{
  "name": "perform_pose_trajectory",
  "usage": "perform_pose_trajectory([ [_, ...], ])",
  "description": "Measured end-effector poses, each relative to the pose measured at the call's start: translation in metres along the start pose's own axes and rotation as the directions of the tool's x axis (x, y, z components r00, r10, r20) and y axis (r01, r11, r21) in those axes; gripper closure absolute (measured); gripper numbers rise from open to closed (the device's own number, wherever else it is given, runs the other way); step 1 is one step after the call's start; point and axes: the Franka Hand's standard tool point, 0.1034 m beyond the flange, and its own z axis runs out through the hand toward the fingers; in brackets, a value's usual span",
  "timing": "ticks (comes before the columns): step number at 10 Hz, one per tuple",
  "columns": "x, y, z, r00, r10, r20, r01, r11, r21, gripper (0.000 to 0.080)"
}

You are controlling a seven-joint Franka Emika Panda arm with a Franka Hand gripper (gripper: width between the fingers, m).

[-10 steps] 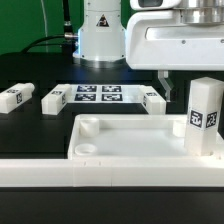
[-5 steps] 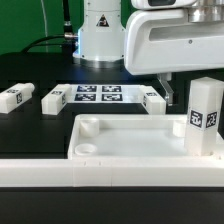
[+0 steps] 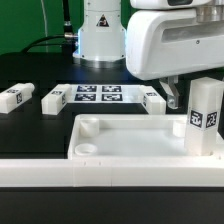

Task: Assemble desk

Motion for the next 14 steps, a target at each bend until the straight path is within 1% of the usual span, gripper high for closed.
perform_pose_trajectory([
  [1, 0.0, 0.0, 0.0, 1.0, 0.003, 0.0, -0.003, 1.0, 0.0, 0.0165],
  [2, 0.0, -0.0001, 0.0001, 1.0, 0.025, 0.0, -0.025, 1.0, 0.001, 0.0353],
  [3, -0.0001, 0.0, 0.0001, 1.0, 0.025, 0.0, -0.025, 1.0, 0.001, 0.0353],
  [4, -0.0001, -0.0004, 0.0002, 0.996, 0.085, 0.0, -0.085, 0.996, 0.003, 0.0514],
  [6, -0.0001, 0.0, 0.0001, 0.974, 0.225, -0.001, -0.225, 0.974, 0.007, 0.0511],
  [7, -0.0001, 0.001, -0.0001, 0.949, 0.315, -0.001, -0.315, 0.949, 0.014, 0.0511],
  [9, 0.0, 0.0008, 0.0, 0.894, 0.449, 0.001, -0.449, 0.894, 0.014, 0.0511],
  [11, -0.0005, -0.0004, 0.0001, 0.757, 0.653, -0.005, -0.653, 0.757, 0.016, 0.0511],
  [12, -0.0006, -0.0005, 0.0002, 0.72, 0.694, -0.006, -0.694, 0.72, 0.017, 0.0511],
  [13, -0.0009, -0.0013, 0.0003, 0.63, 0.777, -0.004, -0.777, 0.63, 0.019, 0.0511],
  [14, -0.0011, -0.0022, 0.0005, 0.516, 0.857, 0.002, -0.856, 0.516, 0.022, 0.0509],
])
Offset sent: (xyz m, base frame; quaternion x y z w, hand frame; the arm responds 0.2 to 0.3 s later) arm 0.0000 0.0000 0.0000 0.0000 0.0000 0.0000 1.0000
